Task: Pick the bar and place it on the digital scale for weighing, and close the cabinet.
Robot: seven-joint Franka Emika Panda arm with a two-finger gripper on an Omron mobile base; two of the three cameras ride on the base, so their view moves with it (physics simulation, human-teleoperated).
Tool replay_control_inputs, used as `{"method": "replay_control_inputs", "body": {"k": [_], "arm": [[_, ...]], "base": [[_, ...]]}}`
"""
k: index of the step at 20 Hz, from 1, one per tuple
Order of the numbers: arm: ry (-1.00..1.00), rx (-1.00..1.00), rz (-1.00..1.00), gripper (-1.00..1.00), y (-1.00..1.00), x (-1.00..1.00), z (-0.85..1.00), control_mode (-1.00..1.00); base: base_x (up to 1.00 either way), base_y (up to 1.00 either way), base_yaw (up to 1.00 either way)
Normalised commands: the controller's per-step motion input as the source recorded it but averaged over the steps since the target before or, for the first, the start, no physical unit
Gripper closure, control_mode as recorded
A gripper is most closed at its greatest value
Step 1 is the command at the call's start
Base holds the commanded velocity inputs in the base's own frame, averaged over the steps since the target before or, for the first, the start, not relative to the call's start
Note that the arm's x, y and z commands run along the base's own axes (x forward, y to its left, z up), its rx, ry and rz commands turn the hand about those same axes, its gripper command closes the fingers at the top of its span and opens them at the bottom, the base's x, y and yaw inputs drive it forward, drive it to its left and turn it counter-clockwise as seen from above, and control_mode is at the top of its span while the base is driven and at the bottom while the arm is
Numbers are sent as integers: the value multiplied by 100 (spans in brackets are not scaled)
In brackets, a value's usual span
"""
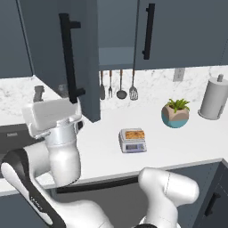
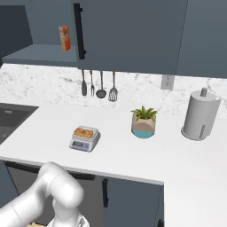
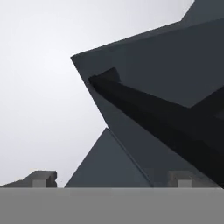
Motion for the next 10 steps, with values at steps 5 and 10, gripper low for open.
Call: {"method": "replay_control_inputs", "body": {"k": [5,10], "arm": [[10,45,0,-100,-100,42,15,-100],[13,35,0,-100,-100,71,30,-100]], "base": [[0,0,0],[0,0,0]]}}
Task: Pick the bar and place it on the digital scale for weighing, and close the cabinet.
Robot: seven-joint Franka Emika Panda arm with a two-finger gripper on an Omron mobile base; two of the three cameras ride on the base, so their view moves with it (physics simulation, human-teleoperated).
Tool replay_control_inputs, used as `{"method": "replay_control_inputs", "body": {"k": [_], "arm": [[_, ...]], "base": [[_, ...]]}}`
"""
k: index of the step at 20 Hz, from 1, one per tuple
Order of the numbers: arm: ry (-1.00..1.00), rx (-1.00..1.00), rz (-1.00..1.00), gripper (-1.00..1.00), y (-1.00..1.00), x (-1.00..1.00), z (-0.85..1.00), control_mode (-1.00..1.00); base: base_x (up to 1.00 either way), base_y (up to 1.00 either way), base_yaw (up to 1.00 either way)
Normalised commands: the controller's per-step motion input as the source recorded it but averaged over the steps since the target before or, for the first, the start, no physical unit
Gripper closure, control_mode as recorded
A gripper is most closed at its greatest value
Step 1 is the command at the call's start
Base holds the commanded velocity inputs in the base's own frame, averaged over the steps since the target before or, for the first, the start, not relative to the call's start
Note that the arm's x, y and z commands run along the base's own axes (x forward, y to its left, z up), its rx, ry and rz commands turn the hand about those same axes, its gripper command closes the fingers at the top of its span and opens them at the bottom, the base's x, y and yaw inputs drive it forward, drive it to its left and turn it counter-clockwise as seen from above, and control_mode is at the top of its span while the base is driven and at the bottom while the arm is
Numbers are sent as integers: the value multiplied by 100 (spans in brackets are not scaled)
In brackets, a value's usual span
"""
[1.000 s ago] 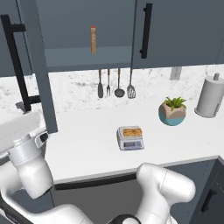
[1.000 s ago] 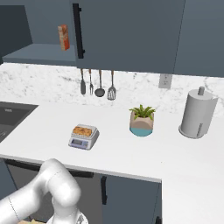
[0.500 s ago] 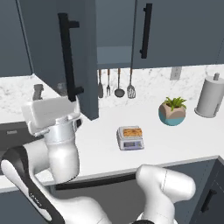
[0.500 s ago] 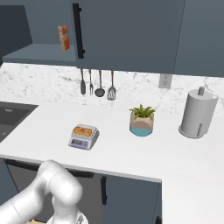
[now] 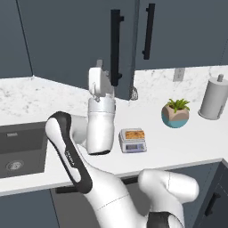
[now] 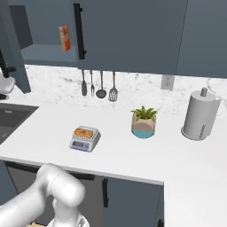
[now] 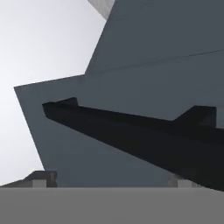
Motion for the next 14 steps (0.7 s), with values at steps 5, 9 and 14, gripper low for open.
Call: {"method": "replay_control_inputs", "body": {"k": [5,9,14], "arm": [[11,13,-9,-100,-74,87,14,-100],[7,0,-19,-100,-22,100,0,-100],[1,0,-16,-100,-2,100,0,-100]], "base": [[0,0,0],[0,0,0],[0,0,0]]}}
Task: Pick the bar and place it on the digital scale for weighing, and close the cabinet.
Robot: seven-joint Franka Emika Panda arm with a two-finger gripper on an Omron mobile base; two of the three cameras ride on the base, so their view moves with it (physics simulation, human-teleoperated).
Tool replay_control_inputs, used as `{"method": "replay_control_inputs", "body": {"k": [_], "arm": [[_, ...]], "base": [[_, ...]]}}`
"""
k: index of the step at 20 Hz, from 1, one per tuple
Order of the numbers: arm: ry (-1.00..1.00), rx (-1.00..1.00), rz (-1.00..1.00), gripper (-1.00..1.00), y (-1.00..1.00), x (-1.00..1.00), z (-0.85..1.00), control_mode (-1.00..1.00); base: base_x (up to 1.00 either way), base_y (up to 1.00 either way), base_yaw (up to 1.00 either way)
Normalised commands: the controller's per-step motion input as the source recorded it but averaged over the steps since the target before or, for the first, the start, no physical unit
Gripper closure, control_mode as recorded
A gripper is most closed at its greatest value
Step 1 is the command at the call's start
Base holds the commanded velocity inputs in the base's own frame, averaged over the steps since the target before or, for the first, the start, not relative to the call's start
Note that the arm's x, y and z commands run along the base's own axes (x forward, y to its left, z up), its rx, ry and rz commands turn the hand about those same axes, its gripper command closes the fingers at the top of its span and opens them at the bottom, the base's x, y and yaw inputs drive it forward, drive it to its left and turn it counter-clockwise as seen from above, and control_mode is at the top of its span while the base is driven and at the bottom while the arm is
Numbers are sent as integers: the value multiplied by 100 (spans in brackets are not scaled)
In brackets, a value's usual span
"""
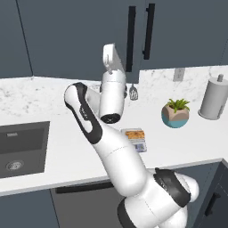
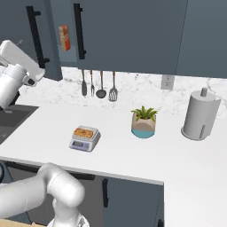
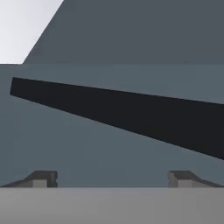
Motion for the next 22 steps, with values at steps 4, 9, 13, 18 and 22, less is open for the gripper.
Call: {"method": "replay_control_inputs", "body": {"k": [4,9,13,18,22], "arm": [[0,0,-14,-100,0,91,-2,-100],[0,0,-10,-100,0,73,0,-100],[0,0,-6,-100,-4,66,0,-100],[0,0,-2,-100,-3,76,-7,-100],[0,0,0,-100,0,79,-12,-100]], "base": [[0,0,0],[0,0,0],[0,0,0],[0,0,0],[0,0,0]]}}
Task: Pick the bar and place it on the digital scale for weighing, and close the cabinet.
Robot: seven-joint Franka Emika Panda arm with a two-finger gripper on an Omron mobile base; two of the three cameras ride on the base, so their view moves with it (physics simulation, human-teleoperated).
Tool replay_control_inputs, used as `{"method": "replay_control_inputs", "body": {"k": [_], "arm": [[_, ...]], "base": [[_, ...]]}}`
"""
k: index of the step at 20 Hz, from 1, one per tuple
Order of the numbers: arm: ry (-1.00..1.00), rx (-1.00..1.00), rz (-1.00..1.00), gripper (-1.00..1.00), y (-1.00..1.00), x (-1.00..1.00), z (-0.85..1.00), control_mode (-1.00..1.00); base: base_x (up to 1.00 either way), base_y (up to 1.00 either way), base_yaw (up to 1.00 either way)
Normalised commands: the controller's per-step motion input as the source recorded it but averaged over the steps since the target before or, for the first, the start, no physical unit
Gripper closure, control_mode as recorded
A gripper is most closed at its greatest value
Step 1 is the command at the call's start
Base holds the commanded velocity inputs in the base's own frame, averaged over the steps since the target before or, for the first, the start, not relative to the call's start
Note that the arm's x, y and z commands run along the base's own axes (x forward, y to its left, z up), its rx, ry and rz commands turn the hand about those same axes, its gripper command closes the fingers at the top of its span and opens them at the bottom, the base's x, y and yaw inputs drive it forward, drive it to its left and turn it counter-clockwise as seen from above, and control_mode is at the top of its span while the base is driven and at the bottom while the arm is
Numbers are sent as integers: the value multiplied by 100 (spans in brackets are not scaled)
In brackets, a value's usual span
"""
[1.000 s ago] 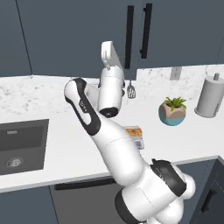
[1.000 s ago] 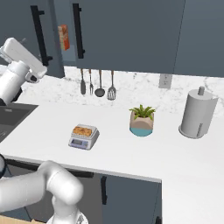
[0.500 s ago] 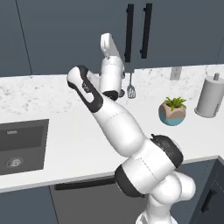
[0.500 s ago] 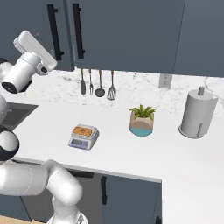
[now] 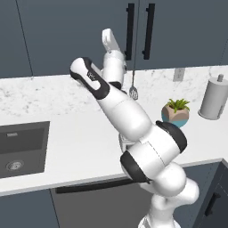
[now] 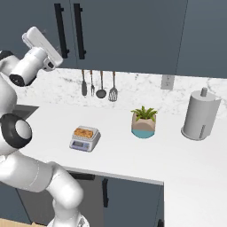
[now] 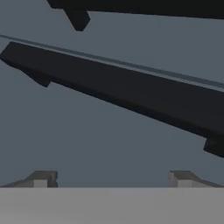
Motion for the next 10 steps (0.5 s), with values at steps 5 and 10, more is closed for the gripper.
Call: {"method": "replay_control_inputs", "body": {"k": [5,10], "arm": [[0,0,0,-100,0,72,-40,-100],[0,0,0,-100,0,52,-59,-100]], "base": [[0,0,0],[0,0,0]]}}
